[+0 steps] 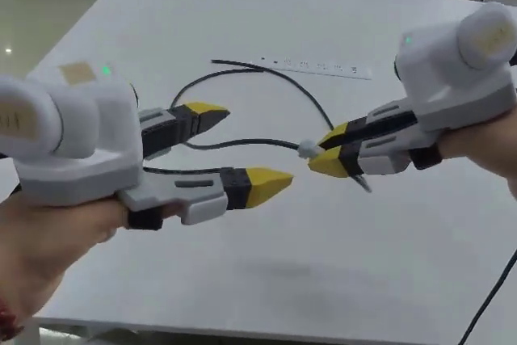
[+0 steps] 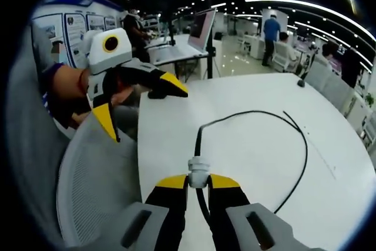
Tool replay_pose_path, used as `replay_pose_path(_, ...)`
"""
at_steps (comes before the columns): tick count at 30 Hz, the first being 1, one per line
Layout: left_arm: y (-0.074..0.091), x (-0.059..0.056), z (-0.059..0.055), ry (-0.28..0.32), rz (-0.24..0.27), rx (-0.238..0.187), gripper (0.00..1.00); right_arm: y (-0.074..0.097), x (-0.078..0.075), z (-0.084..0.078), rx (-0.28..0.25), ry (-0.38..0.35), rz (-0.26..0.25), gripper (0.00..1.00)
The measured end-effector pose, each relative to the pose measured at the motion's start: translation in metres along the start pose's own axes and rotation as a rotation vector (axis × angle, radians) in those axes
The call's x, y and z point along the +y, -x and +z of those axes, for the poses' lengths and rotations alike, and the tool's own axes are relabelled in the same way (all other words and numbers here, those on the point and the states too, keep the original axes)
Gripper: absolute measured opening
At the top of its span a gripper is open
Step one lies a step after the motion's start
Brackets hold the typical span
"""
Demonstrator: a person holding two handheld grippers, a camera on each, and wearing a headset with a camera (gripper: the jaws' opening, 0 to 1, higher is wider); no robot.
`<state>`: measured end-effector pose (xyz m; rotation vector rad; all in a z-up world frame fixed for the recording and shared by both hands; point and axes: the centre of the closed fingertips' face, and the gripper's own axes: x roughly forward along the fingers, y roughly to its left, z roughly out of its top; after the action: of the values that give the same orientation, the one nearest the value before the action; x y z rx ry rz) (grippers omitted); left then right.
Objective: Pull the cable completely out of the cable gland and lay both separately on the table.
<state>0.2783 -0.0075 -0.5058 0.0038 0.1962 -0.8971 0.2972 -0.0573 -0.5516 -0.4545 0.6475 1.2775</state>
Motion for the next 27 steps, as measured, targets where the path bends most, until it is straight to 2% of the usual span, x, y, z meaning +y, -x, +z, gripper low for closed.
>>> replay_pose_path(2, 0.000, -0.002, 0.000, -0.015, -0.020, 0.012, 0.59, 0.003, 0.003, 0.000, -0.002, 0.001, 0.008, 0.08)
replay_pose_path(3, 0.000, -0.004, 0.004, -0.047, -0.034, -0.005, 0.57, 0.005, 0.006, 0.001, -0.006, 0.002, 0.015, 0.08)
replay_pose_path(4, 0.000, -0.005, 0.005, -0.063, -0.044, -0.004, 0.56, 0.006, 0.008, 0.002, -0.008, 0.001, 0.020, 0.08)
replay_pose_path(5, 0.000, -0.006, 0.002, -0.069, -0.059, 0.018, 0.57, 0.007, 0.009, 0.002, -0.009, -0.003, 0.024, 0.08)
replay_pose_path(8, -0.002, -0.008, 0.002, -0.101, -0.093, 0.033, 0.56, 0.010, 0.013, 0.004, -0.016, -0.002, 0.034, 0.08)
replay_pose_path(15, -0.008, -0.011, 0.008, -0.196, -0.190, 0.026, 0.53, 0.019, 0.019, 0.010, -0.037, 0.008, 0.064, 0.08)
replay_pose_path(16, -0.008, -0.015, 0.009, -0.210, -0.230, 0.027, 0.52, 0.020, 0.021, 0.012, -0.046, 0.013, 0.076, 0.08)
replay_pose_path(18, -0.010, -0.016, 0.011, -0.246, -0.269, 0.027, 0.52, 0.023, 0.024, 0.014, -0.052, 0.006, 0.094, 0.08)
replay_pose_path(21, -0.012, -0.021, 0.015, -0.281, -0.359, 0.024, 0.51, 0.027, 0.027, 0.017, -0.069, 0.001, 0.121, 0.08)
replay_pose_path(25, -0.018, -0.020, 0.018, -0.285, -0.405, 0.022, 0.50, 0.031, 0.030, 0.020, -0.077, 0.001, 0.141, 0.08)
replay_pose_path(27, -0.018, -0.023, 0.018, -0.278, -0.436, 0.019, 0.49, 0.032, 0.033, 0.020, -0.080, 0.006, 0.155, 0.08)
